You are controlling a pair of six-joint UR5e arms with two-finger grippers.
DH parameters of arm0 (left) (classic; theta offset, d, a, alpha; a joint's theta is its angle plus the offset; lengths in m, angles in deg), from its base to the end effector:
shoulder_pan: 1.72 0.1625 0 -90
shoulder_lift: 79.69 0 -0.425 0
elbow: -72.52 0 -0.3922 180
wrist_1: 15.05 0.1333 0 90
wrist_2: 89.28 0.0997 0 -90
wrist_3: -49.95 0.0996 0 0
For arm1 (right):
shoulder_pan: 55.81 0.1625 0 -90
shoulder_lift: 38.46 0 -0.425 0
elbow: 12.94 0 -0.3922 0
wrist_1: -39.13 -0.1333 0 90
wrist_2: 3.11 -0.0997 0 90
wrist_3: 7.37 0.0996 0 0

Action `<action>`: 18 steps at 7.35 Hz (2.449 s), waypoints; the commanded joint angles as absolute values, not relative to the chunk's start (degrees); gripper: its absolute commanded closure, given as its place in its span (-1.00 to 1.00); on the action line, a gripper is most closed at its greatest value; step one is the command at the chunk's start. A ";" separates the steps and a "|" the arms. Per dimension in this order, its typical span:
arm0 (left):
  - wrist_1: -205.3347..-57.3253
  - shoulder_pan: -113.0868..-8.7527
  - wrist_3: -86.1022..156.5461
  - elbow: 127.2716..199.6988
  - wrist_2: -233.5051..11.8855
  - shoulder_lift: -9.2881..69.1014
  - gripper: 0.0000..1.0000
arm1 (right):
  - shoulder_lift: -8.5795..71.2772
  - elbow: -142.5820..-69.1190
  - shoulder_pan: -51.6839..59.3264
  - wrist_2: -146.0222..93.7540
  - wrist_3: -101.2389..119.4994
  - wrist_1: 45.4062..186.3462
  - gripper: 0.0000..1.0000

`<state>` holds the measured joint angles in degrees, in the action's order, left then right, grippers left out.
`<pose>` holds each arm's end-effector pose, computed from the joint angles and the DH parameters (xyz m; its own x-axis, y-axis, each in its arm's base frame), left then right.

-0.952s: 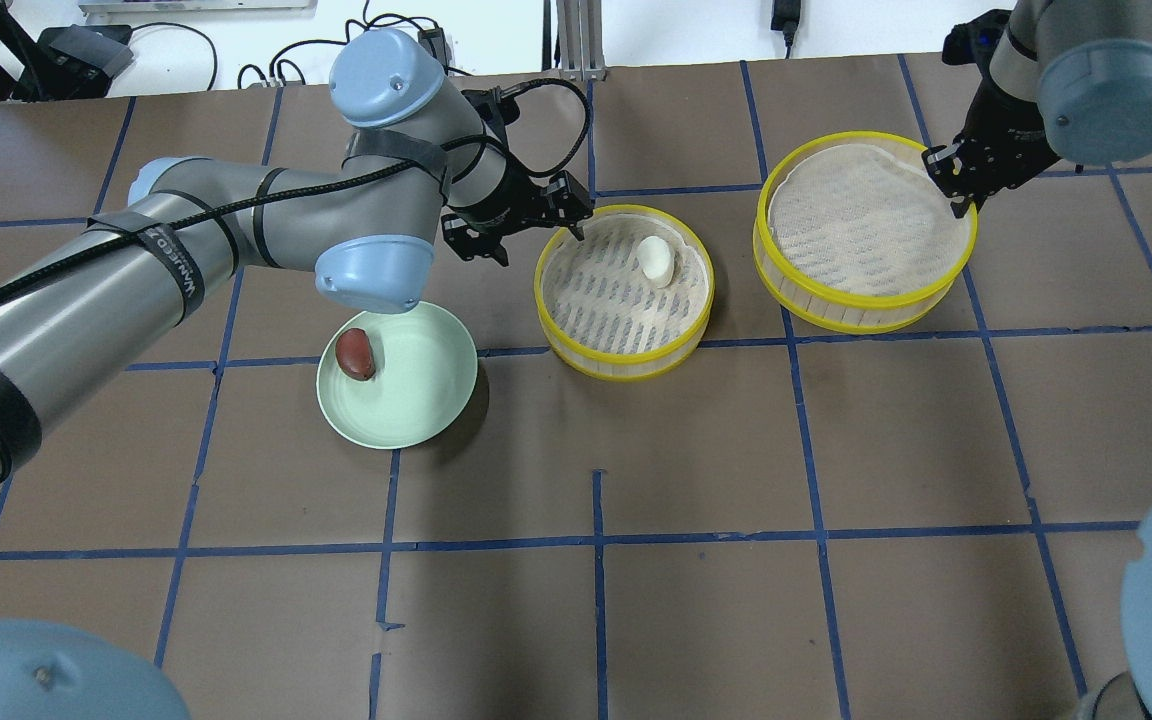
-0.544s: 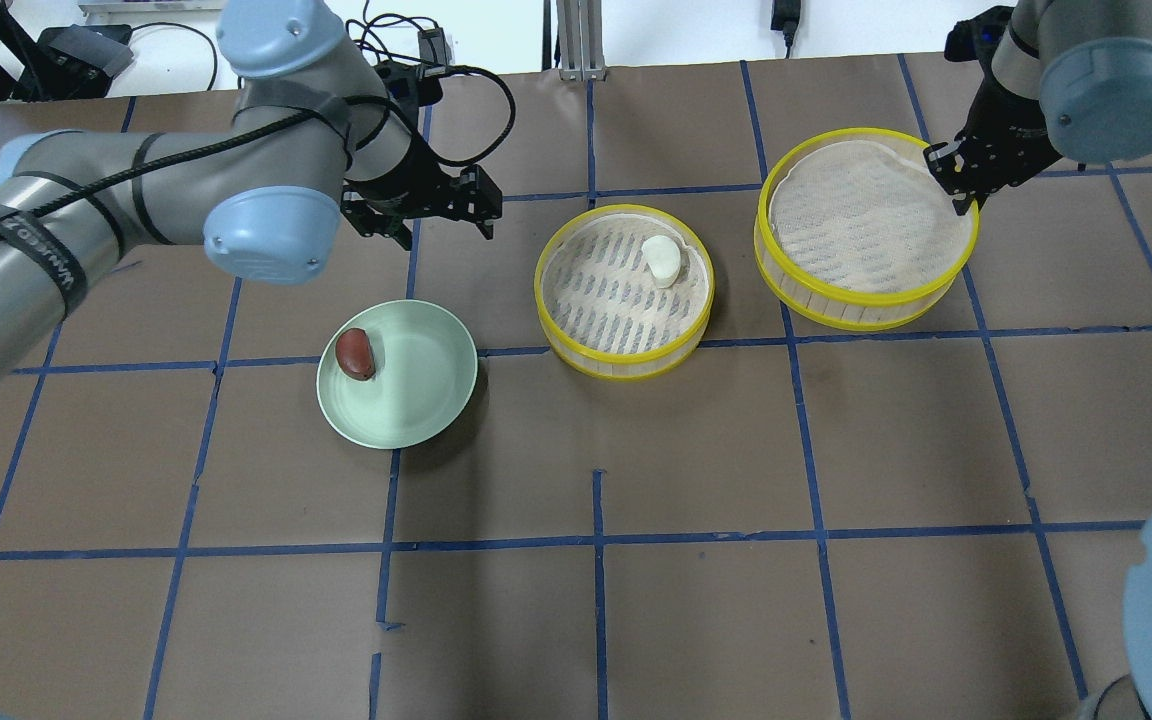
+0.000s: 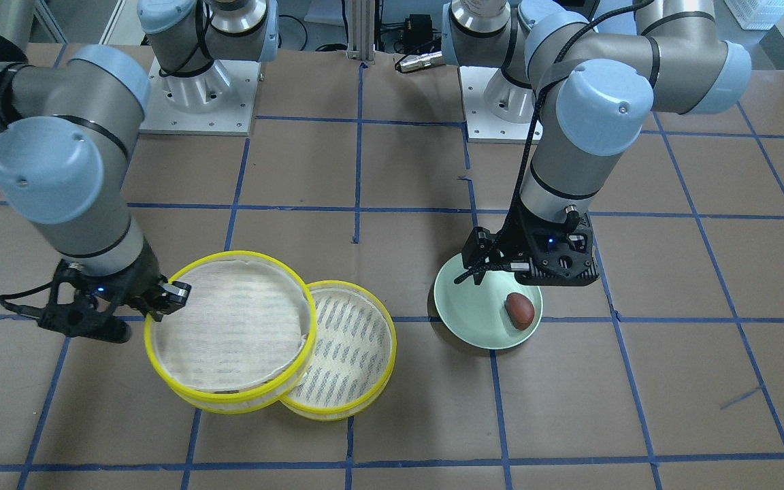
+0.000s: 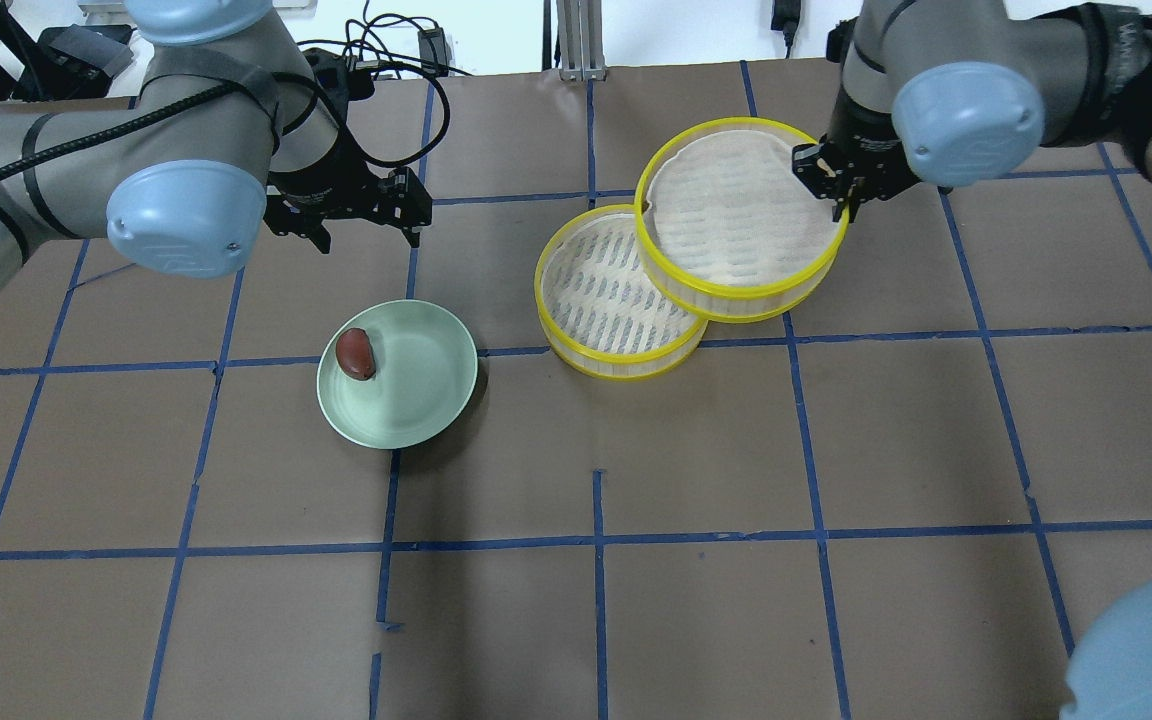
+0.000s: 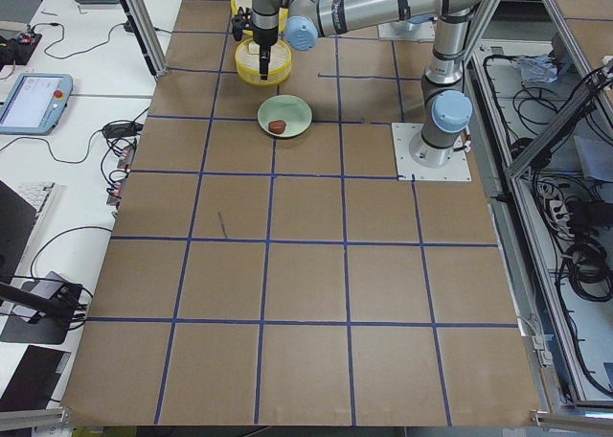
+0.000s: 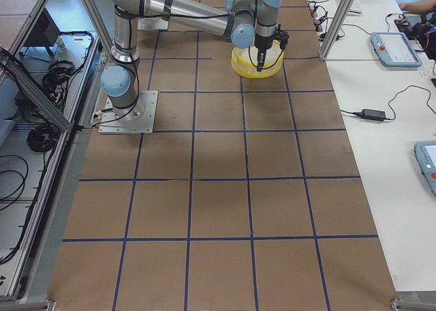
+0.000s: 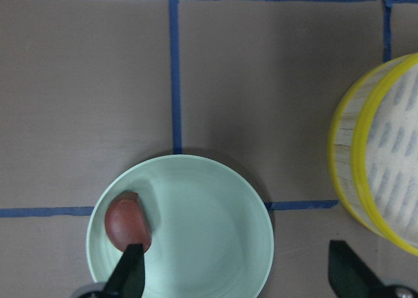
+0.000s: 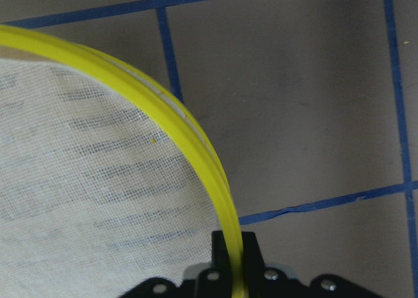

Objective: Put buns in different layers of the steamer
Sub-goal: 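Stack the top tier with right gripper while left moves toward the red bun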

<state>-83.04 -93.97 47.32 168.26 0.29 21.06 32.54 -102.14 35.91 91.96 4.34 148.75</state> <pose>-0.1561 -0.5585 0.3792 -0.9999 -0.0057 0.0119 -0.0068 0.9954 -0.0957 0.1428 -0.6091 0.3451 -0.9811 0.1757 0.0815 0.1727 0.9841 -0.0422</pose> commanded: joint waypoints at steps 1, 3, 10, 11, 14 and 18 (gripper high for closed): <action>-86.31 -94.01 47.40 167.79 0.81 17.10 -1.00 | 29.06 -101.98 42.51 91.99 14.20 152.05 0.88; -89.14 -93.66 47.84 168.57 0.99 15.59 -1.00 | 27.73 -102.06 44.56 91.81 18.88 152.33 0.88; -86.43 -89.28 52.32 173.24 0.99 23.12 -1.00 | 27.02 -103.21 44.91 91.81 18.21 151.63 0.87; -86.16 -89.00 52.15 173.15 0.99 24.01 -1.00 | 26.85 -103.29 44.91 91.81 16.73 151.72 0.87; -84.31 -89.17 51.45 173.59 0.28 25.34 -1.00 | 26.93 -103.29 44.91 91.72 16.71 151.45 0.45; -83.70 -89.09 51.53 174.03 0.37 25.69 -1.00 | 27.63 -102.68 44.83 91.63 16.63 151.63 -0.85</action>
<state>-84.01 -89.16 51.46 173.72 0.30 25.53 27.17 -103.11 44.90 91.61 16.99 151.73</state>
